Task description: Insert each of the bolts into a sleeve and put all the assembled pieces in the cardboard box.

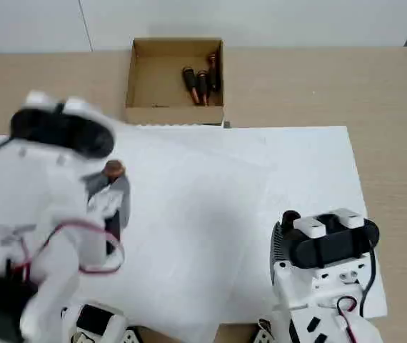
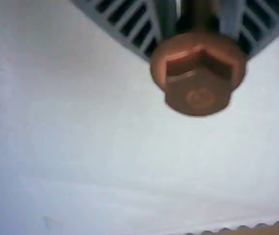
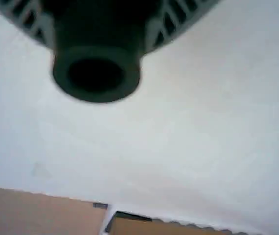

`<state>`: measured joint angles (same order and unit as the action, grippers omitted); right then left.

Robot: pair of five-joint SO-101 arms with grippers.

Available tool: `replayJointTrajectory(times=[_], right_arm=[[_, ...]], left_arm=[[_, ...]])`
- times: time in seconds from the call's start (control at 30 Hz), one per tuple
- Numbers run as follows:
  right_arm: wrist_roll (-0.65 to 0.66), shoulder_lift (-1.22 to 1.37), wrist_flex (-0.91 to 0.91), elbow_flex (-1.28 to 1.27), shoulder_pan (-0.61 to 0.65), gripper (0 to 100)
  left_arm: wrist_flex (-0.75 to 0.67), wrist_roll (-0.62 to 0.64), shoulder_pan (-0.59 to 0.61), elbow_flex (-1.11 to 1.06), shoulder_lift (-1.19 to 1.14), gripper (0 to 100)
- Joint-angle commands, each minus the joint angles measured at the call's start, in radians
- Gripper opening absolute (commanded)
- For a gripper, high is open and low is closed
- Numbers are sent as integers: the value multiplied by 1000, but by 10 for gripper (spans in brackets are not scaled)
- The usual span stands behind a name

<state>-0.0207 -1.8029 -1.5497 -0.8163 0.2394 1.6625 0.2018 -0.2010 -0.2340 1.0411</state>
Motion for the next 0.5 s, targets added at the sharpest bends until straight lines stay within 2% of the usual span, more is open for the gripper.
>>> replayJointTrajectory(times=[0.0,0.27,0.47], right_arm=[[-25,12,27,-18,8,2],[-29,10,114,-147,16,2],[-29,10,262,-278,147,2]], left_arm=[[-80,-2,52,-170,183,6],[-189,-8,101,-496,516,6],[-279,-6,100,-674,715,6]])
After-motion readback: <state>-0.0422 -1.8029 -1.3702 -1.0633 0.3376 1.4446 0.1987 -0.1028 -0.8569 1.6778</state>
